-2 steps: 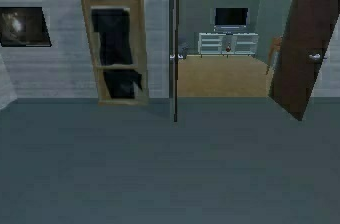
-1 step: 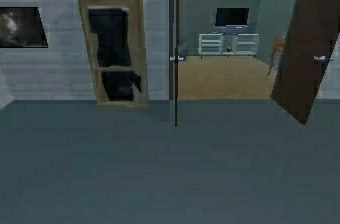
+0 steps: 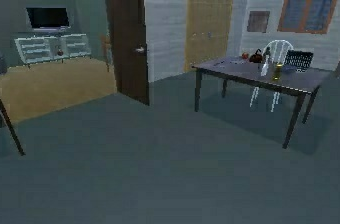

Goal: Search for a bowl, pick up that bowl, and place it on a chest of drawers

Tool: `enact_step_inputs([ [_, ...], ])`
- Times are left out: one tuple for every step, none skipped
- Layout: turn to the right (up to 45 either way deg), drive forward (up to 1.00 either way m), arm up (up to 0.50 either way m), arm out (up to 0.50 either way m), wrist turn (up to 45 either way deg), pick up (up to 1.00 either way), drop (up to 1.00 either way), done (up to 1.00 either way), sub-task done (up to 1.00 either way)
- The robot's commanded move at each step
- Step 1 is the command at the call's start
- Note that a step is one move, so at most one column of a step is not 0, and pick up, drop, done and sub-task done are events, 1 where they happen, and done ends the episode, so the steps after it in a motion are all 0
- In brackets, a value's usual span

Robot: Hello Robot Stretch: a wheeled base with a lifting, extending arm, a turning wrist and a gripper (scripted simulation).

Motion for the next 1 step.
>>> enact_step_inputs([
  [39.0, 0.0, 0.0, 0.0, 0.0, 0.0, 0.0, 0.0, 0.0],
])
